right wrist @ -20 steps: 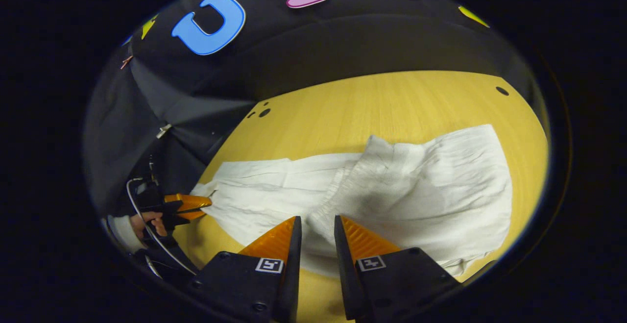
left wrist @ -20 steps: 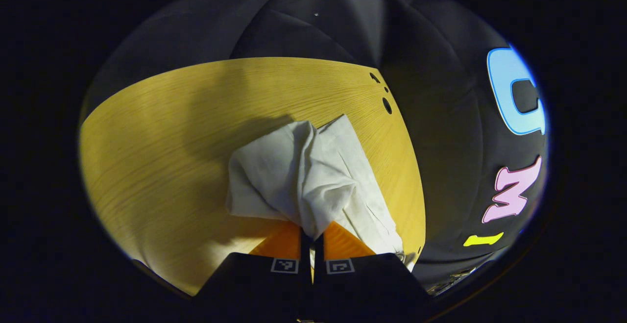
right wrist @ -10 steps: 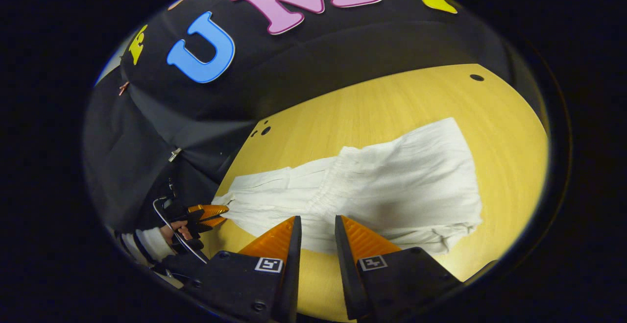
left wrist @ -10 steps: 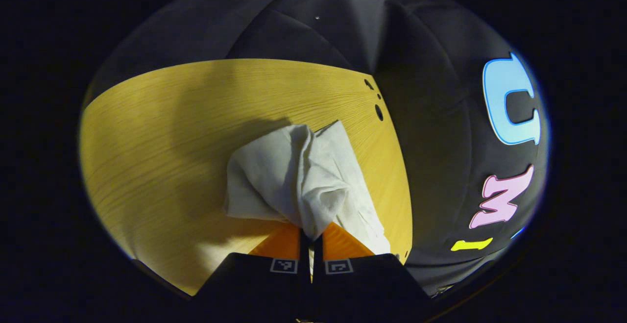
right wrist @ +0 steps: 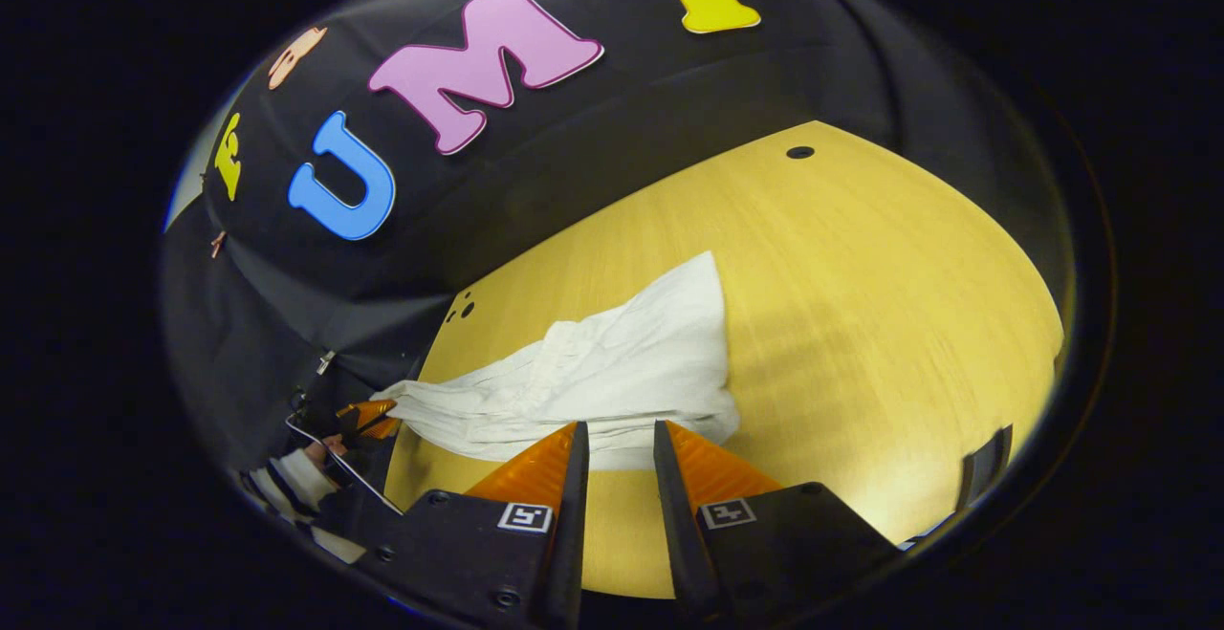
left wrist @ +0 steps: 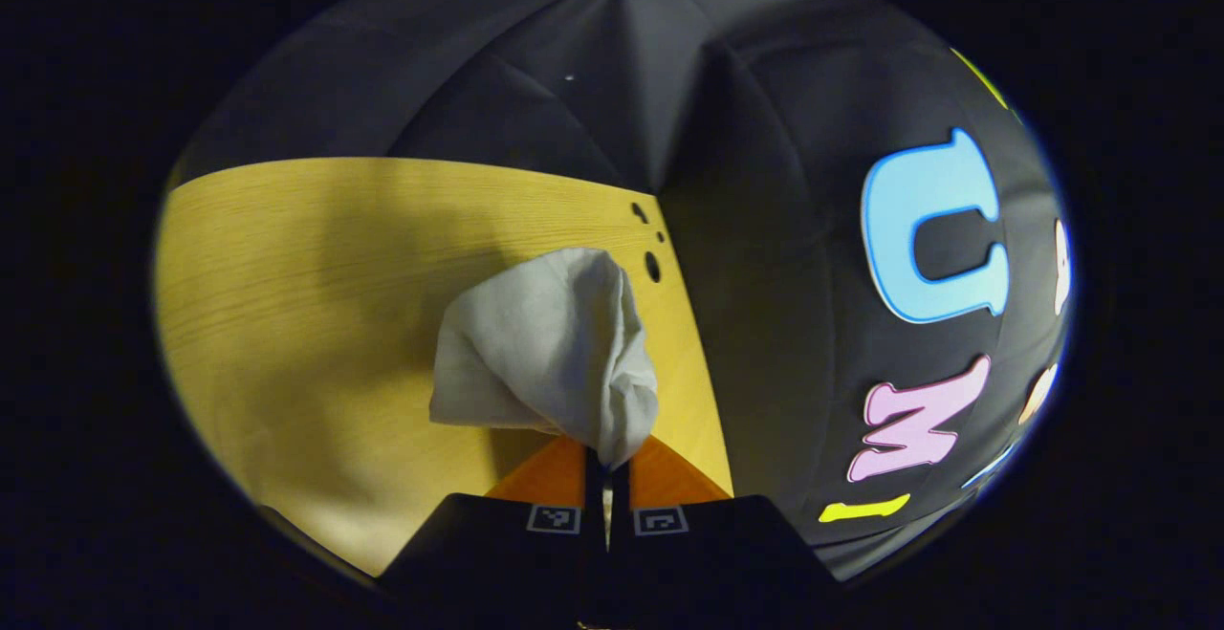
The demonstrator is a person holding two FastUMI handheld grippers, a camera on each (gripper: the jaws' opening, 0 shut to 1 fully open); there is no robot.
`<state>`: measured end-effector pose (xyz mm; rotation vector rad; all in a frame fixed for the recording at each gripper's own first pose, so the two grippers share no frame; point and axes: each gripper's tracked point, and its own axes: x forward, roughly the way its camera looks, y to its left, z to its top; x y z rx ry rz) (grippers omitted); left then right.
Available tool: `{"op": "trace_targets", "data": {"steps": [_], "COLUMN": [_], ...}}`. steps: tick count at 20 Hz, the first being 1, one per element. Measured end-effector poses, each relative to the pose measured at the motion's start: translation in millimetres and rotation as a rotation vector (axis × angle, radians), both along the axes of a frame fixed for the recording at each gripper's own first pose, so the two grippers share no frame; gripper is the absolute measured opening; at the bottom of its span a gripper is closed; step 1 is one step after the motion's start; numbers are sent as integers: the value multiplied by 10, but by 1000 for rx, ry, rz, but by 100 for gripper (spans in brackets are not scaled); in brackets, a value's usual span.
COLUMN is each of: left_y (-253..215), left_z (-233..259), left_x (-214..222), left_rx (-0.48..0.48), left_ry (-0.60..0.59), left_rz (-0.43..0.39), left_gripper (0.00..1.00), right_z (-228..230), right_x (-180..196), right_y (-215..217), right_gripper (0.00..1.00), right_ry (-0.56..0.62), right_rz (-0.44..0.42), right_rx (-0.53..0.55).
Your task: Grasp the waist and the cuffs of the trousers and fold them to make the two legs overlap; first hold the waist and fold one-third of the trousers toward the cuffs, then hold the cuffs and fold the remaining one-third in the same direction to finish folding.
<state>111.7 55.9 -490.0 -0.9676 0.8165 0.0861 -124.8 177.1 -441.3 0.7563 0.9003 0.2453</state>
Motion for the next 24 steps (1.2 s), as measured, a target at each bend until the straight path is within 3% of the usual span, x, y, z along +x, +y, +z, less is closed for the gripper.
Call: {"op": "trace_targets", "data": {"steps": [8, 14, 19, 21, 22, 23, 24], "left_y": [-1482, -2622, -3229, -3384, -3407, -3445, -3438], "left_z": [473, 170, -338, -577, -693, -765, -814], "left_x": [-37, -401, -839, -1018, -1075, -1103, -1099], "left_rx": [151, 167, 259, 334, 390, 448, 507], "left_ry": [-162, -147, -125, -119, -113, -110, -112], "left_rz": [-309, -523, -740, -848, -902, -954, -1006], "left_gripper": [6, 6, 6, 6, 6, 6, 6], "right_z": [-181, -249, -308, -338, -347, -360, -379], "right_x": [8, -49, -162, -210, -222, -226, -239], "right_y": [-812, -1215, -1585, -1726, -1787, -1844, -1892], "right_gripper": [41, 41, 41, 41, 31, 41, 42], "right_ry": [26, 35, 44, 52, 55, 58, 63], "right_rz": [-78, -79, -91, -101, -111, -122, -134], "right_rx": [12, -2, -29, -40, -41, -41, -42]}}
